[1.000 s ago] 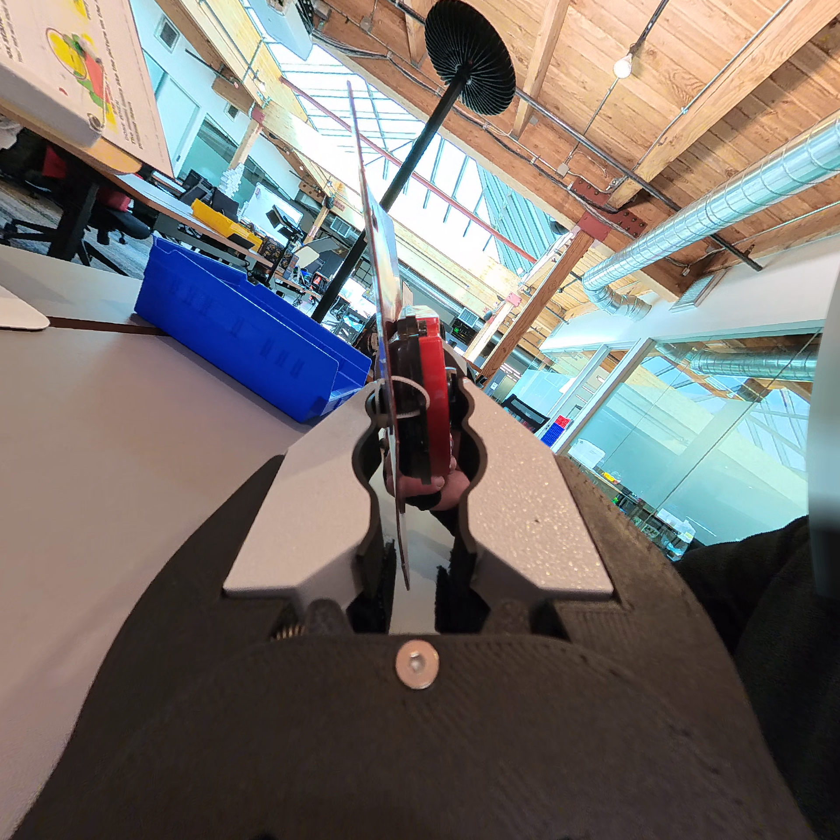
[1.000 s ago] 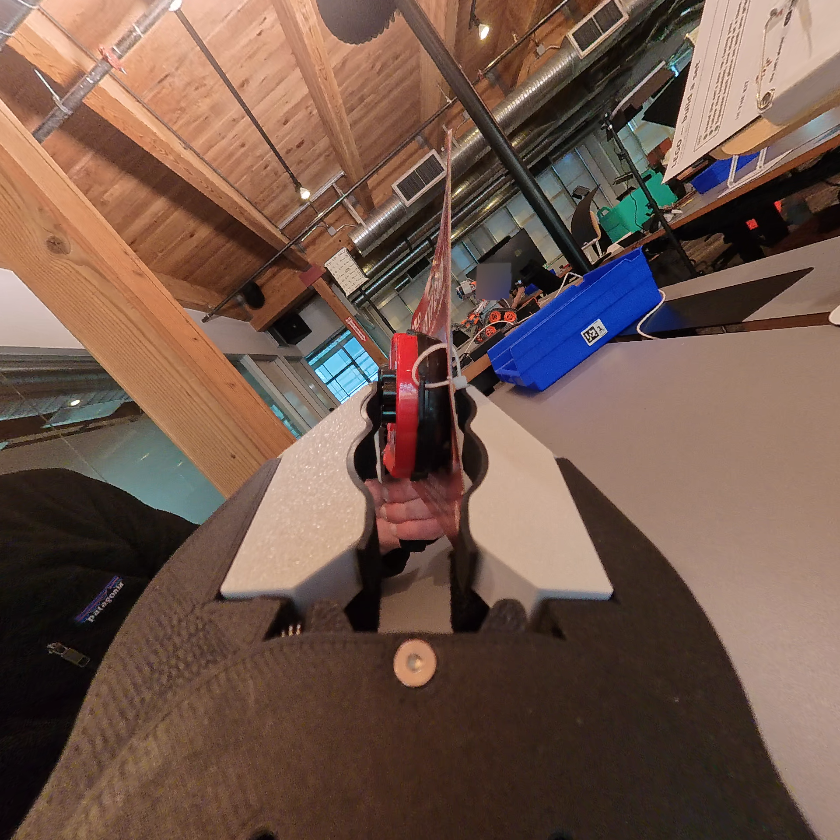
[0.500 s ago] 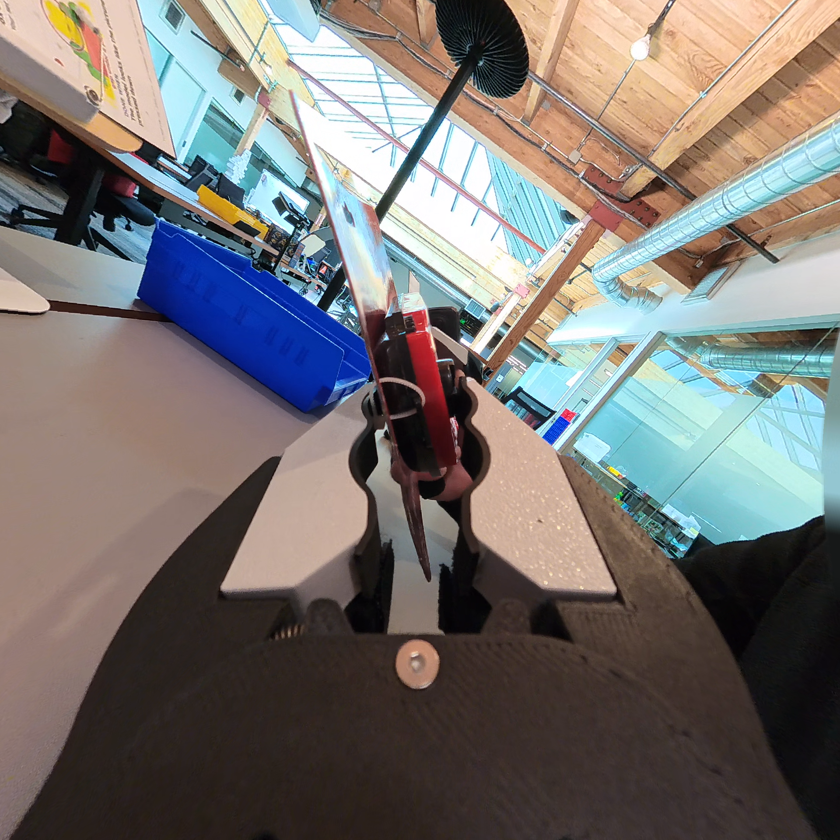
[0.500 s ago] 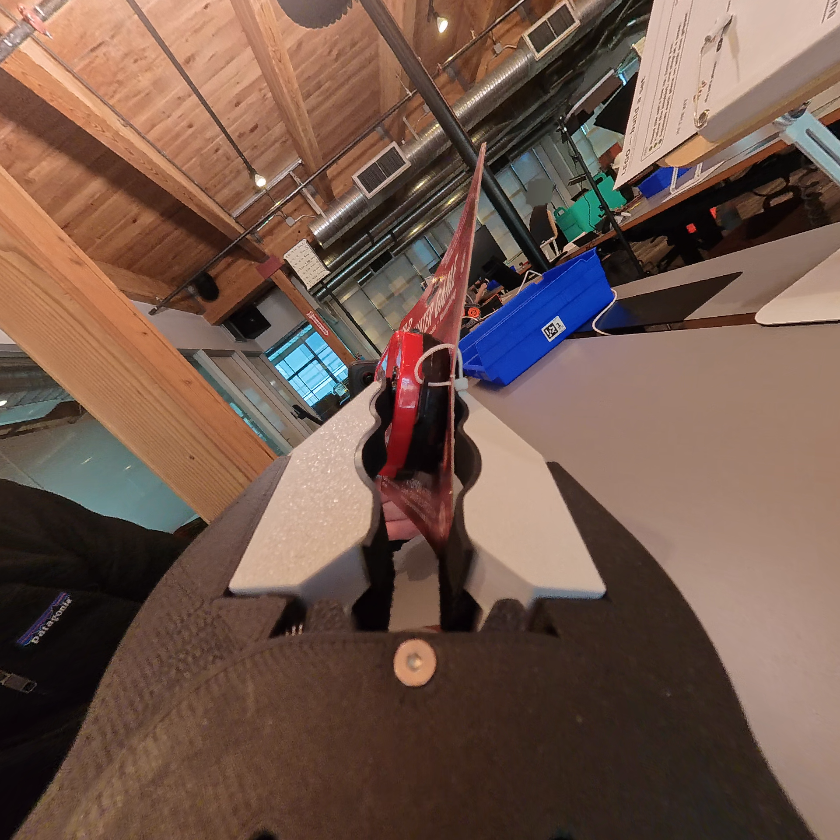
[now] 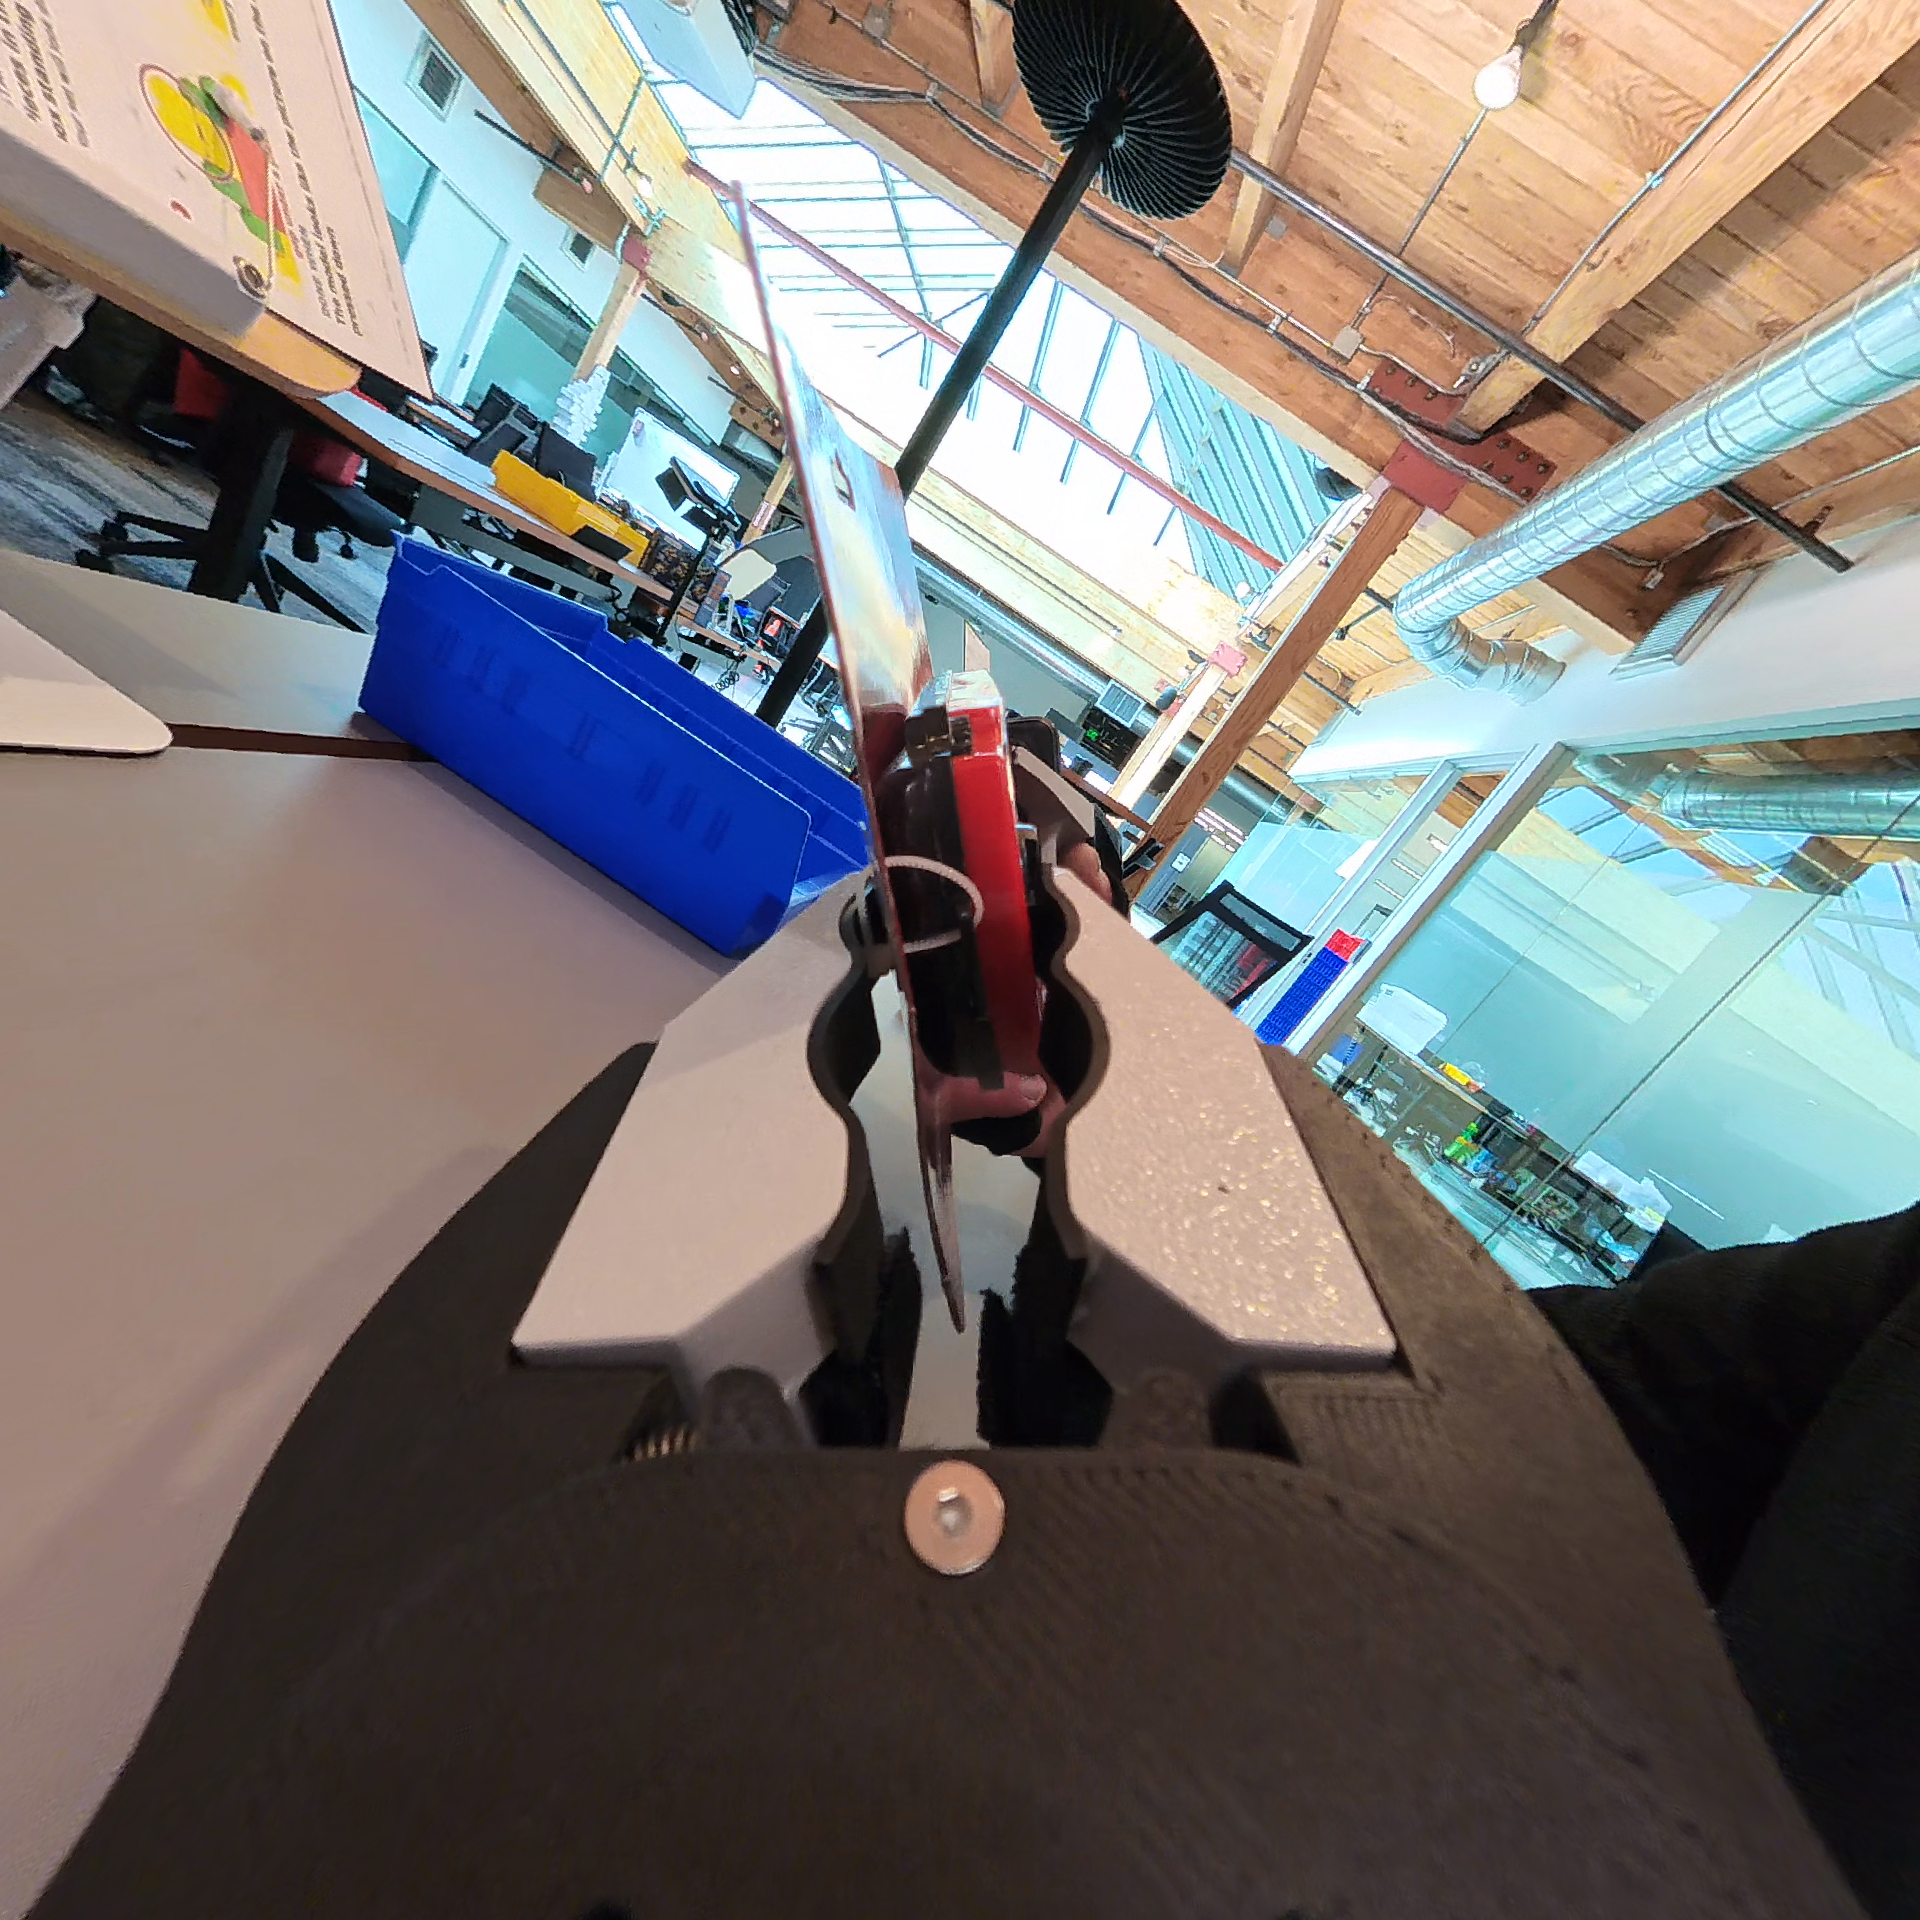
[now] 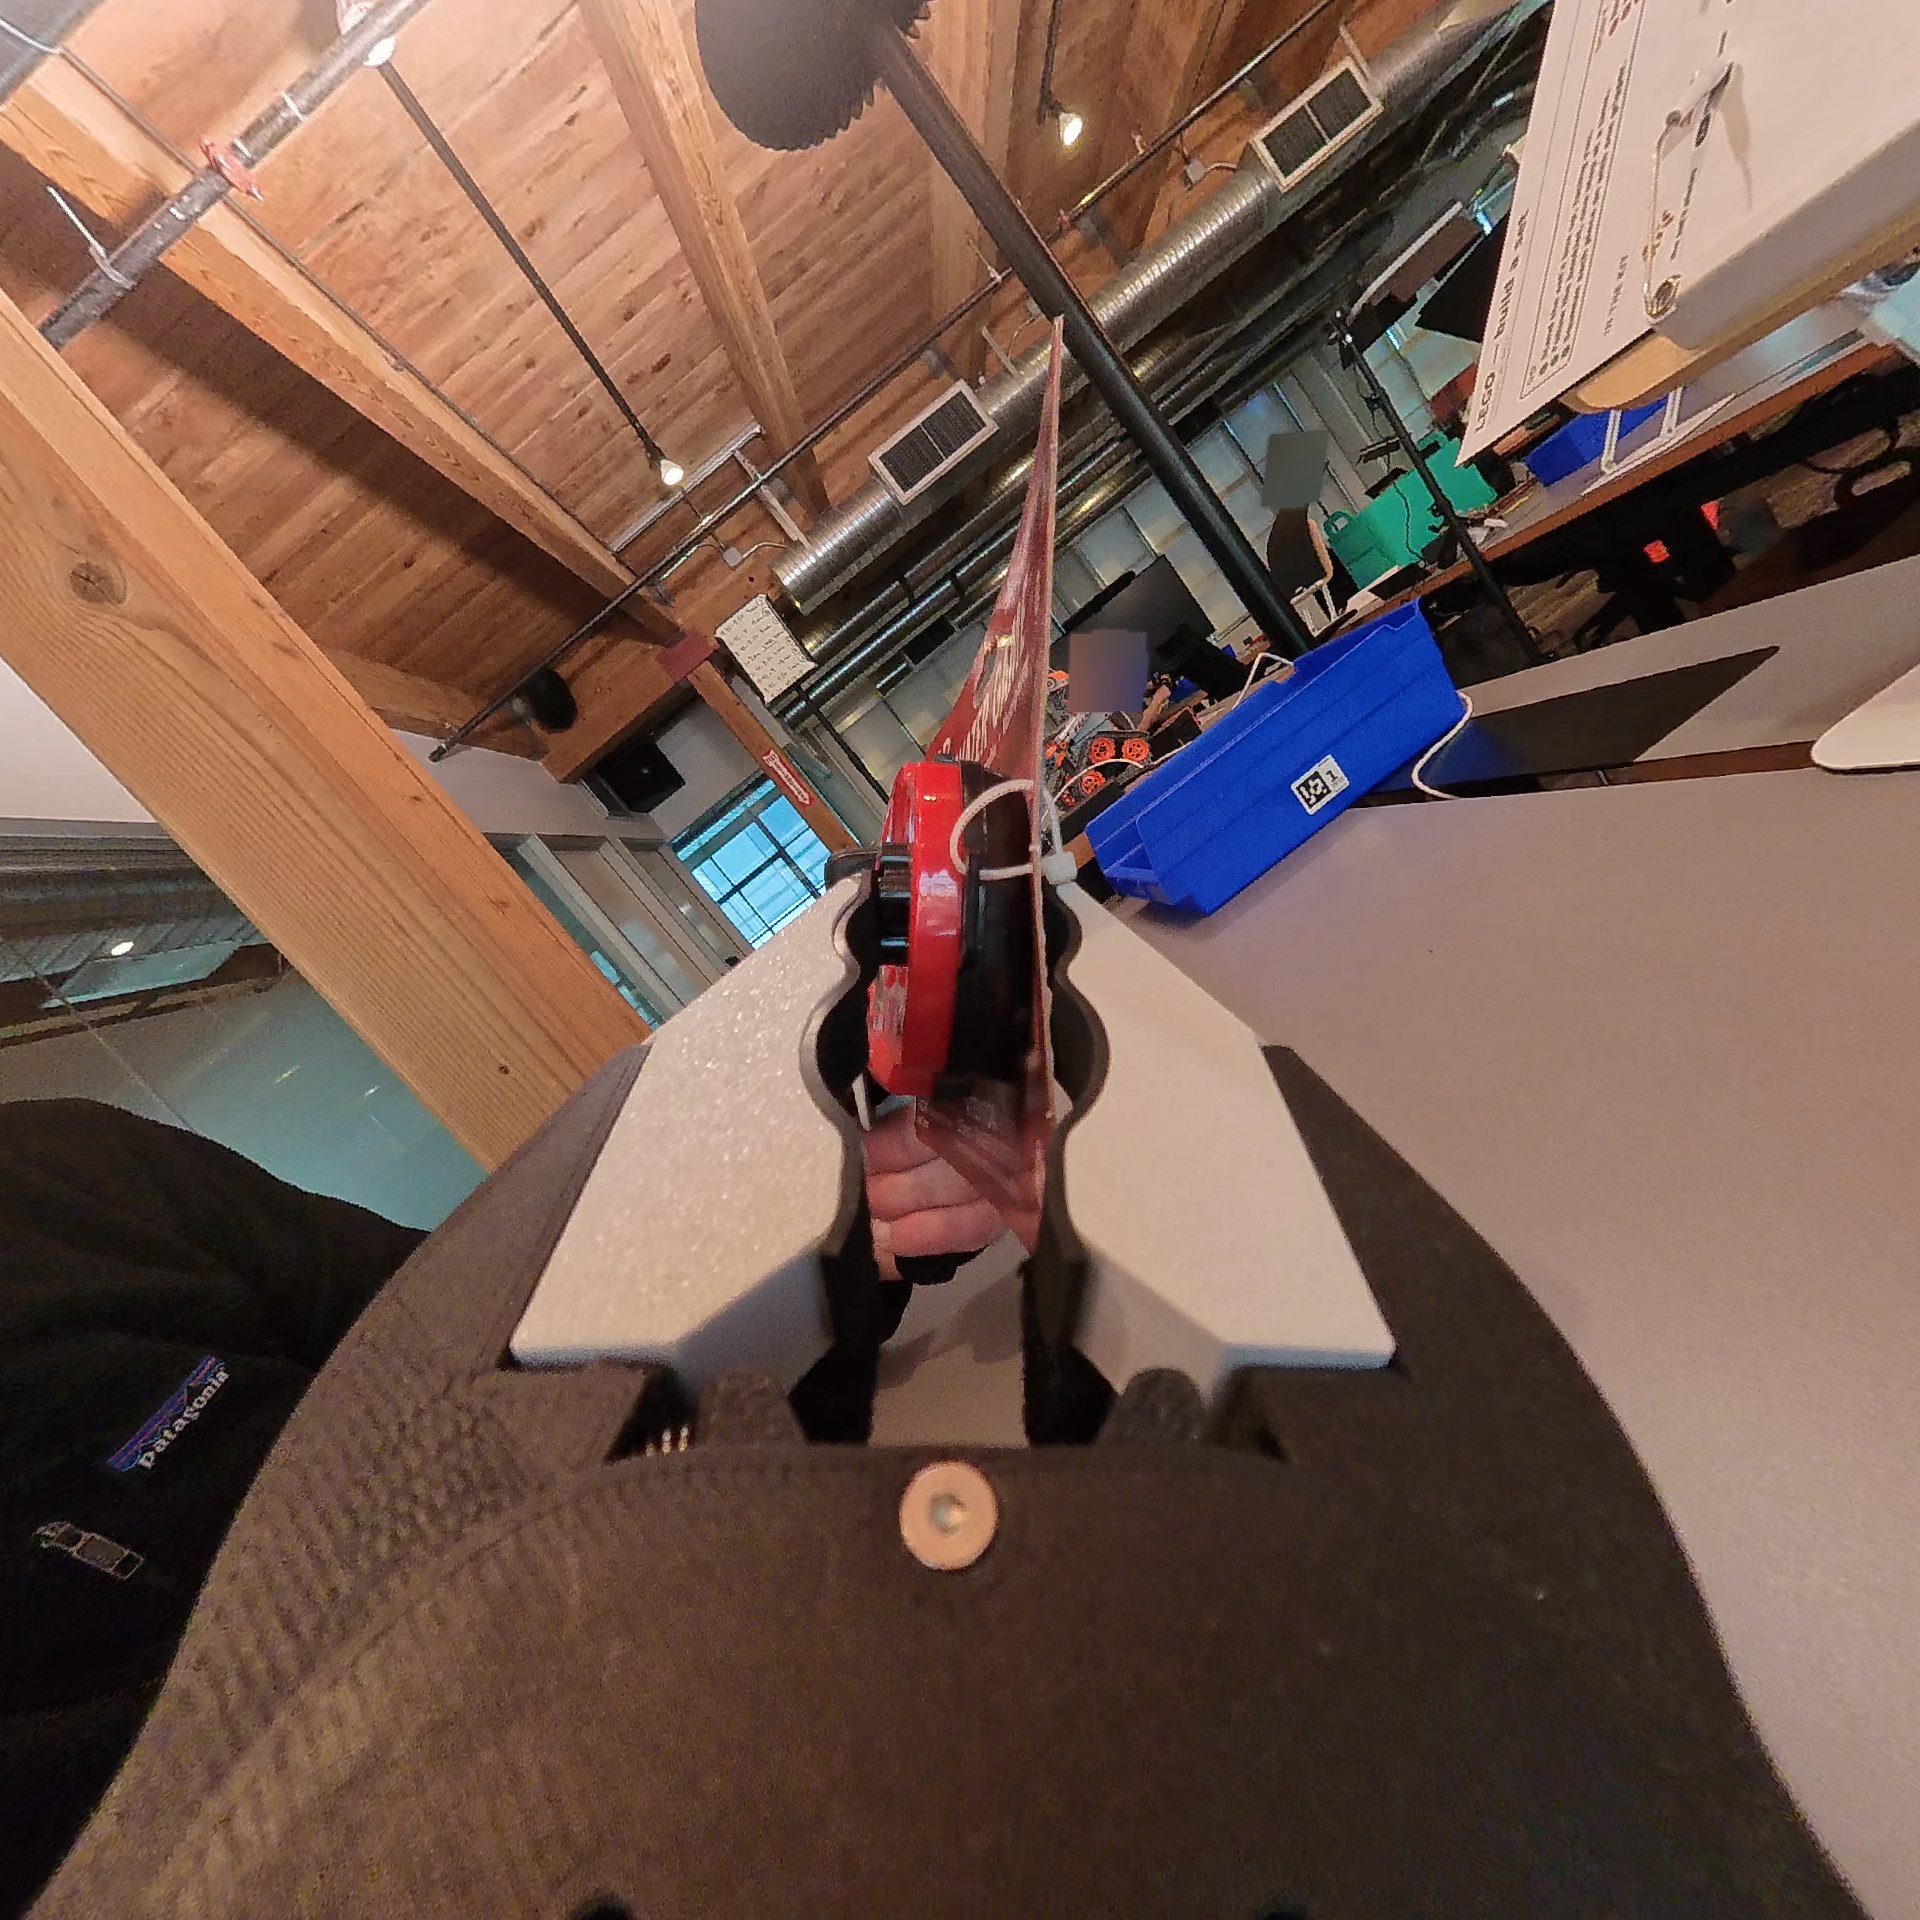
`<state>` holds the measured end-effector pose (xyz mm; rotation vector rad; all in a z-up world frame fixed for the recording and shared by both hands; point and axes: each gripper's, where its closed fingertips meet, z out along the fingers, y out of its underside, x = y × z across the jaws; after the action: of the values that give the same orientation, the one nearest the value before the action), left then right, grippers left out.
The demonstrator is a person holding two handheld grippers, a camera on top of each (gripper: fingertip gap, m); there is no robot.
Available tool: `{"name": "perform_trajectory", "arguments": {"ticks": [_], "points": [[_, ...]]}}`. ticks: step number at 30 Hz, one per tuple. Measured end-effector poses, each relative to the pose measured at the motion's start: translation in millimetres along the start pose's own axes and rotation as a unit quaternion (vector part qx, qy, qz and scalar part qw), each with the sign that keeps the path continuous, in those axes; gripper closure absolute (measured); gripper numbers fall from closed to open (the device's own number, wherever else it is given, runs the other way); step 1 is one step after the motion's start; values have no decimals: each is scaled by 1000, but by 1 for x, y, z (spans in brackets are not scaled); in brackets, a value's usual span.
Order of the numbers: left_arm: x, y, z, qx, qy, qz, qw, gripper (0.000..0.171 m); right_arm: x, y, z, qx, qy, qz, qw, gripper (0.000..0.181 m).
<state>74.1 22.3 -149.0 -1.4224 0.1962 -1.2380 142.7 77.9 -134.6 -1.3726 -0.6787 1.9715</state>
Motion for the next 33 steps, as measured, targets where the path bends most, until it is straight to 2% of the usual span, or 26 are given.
{"name": "perform_trajectory", "arguments": {"ticks": [33], "points": [[1,1,3,5,7,-9,1000,141,-2,-2,-2,2,-6,3,1000,152]]}}
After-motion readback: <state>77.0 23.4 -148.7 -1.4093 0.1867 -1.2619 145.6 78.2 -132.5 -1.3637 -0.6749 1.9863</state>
